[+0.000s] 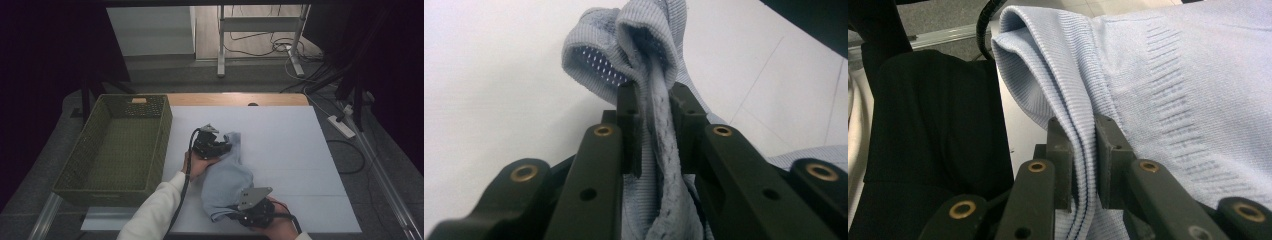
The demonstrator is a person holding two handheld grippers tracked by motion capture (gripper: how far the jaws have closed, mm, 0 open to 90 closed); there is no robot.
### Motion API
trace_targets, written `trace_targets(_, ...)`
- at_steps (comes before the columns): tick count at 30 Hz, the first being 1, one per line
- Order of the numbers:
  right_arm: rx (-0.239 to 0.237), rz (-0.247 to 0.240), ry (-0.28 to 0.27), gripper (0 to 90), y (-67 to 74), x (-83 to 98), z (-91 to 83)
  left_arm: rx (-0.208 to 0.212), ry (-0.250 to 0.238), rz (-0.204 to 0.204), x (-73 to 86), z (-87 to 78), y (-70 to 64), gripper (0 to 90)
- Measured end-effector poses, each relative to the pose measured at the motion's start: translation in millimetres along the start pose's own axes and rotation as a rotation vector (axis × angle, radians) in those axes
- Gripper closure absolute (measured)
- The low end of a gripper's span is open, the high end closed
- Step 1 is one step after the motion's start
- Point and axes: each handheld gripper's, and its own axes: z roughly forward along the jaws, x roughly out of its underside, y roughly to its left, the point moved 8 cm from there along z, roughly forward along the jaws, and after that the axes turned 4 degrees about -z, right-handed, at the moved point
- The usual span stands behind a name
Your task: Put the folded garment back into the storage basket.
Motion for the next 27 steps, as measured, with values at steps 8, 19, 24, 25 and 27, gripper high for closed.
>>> trace_targets(8, 0.002, -0.003, -0.018, 78.8, -0.3, -2.7, -1.9, -0.002, -0.015, 0.003, -4.3, -5.9, -1.9, 77.9)
trace_targets(19, 0.025, 0.002, -0.042, 78.8, -4.0, -9.8, -5.3, -0.006, -0.047, 0.012, -15.0, -18.7, -4.9, 78.0)
trace_targets(24, 0.032, 0.0, -0.053, 78.8, -5.8, -13.9, -6.2, -0.003, -0.06, 0.013, -19.1, -23.3, -5.8, 78.1)
trace_targets(25, 0.033, -0.001, -0.057, 78.9, -6.1, -14.7, -6.5, -0.005, -0.065, 0.011, -20.0, -24.1, -6.0, 78.1)
trace_targets(27, 0.037, -0.003, -0.06, 78.8, -6.6, -15.8, -7.5, -0.009, -0.068, 0.015, -21.1, -25.7, -6.0, 78.1)
